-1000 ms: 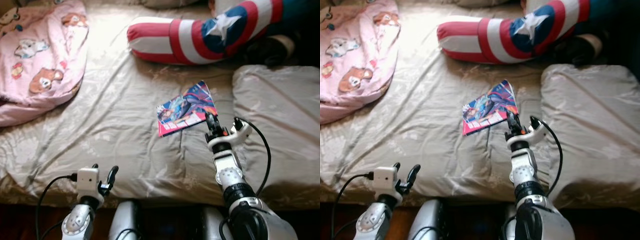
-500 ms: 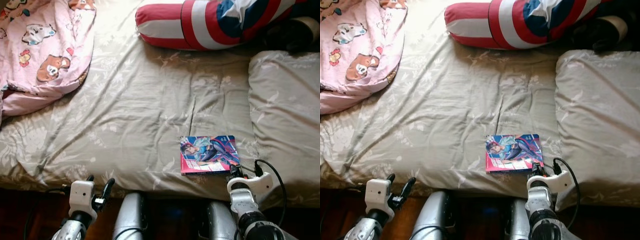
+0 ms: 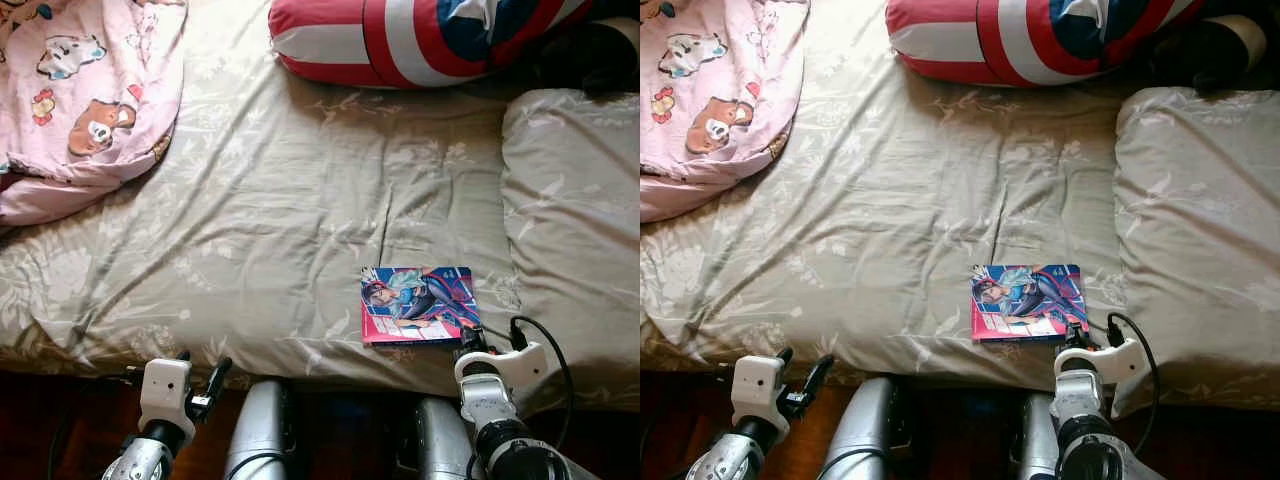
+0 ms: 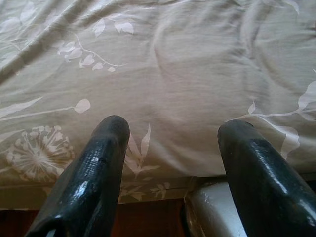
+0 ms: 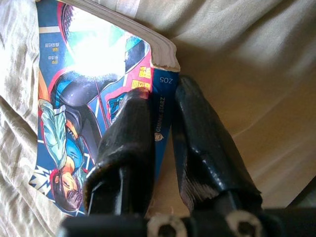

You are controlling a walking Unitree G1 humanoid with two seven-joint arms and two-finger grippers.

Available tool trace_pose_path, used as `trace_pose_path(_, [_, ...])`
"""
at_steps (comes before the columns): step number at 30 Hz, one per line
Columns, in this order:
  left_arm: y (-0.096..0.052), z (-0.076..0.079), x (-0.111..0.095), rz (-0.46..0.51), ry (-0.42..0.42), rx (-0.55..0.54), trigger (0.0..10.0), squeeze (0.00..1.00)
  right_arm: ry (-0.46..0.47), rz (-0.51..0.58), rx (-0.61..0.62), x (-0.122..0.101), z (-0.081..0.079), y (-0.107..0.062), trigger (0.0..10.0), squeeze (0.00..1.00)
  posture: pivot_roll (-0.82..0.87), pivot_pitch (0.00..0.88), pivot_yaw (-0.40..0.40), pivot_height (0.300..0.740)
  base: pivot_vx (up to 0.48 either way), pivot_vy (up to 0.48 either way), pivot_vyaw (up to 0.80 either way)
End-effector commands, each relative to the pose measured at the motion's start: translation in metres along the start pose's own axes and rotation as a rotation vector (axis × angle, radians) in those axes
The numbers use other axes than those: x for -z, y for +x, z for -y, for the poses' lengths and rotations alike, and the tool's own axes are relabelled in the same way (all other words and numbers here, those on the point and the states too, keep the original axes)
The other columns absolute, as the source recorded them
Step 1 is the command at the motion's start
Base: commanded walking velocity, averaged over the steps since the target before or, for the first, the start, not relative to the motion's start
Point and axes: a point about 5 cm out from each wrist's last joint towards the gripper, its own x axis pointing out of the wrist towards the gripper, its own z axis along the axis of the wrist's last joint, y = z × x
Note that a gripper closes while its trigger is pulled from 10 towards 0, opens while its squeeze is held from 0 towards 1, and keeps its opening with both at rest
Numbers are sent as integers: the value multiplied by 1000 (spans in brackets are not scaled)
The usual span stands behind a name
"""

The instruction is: Clean up the room

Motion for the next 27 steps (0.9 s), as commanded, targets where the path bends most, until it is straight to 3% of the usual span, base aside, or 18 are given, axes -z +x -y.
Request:
trace_pose_path(1, [-9,-1,10,-60,25,8,10000,0,-2,-39,68,12,16,-7,10000,208,195,397,82,646,0,0,0])
trace_pose_path(2, [-8,-1,10,-60,25,9,10000,0,-6,-41,70,12,17,-7,10000,855,195,397,81,646,0,0,0])
trace_pose_path(3, [-8,0,9,-61,25,10,10000,0,-9,-43,75,13,18,-8,10000,1000,197,396,80,646,0,0,0])
trace_pose_path(21, [-4,2,7,-54,15,11,10000,0,-43,-45,125,12,28,-11,10000,984,186,394,74,646,0,0,0])
trace_pose_path(22, [-3,2,7,-54,14,10,10000,0,-42,-41,129,11,29,-11,10000,941,186,394,73,646,0,0,0])
trace_pose_path(23, [-3,2,8,-54,14,11,10000,0,-40,-35,131,10,29,-10,10000,690,184,394,72,646,0,0,0])
trace_pose_path(25, [-3,3,8,-53,14,11,10000,0,-38,-27,133,8,29,-10,10000,682,183,392,72,646,0,0,0])
trace_pose_path(26, [-3,3,8,-53,13,11,10000,0,-38,-26,130,7,28,-10,10000,455,180,392,71,646,0,0,0])
trace_pose_path(27, [-3,3,8,-53,13,11,10000,0,-39,-27,129,7,28,-9,10000,455,180,392,71,646,0,0,0])
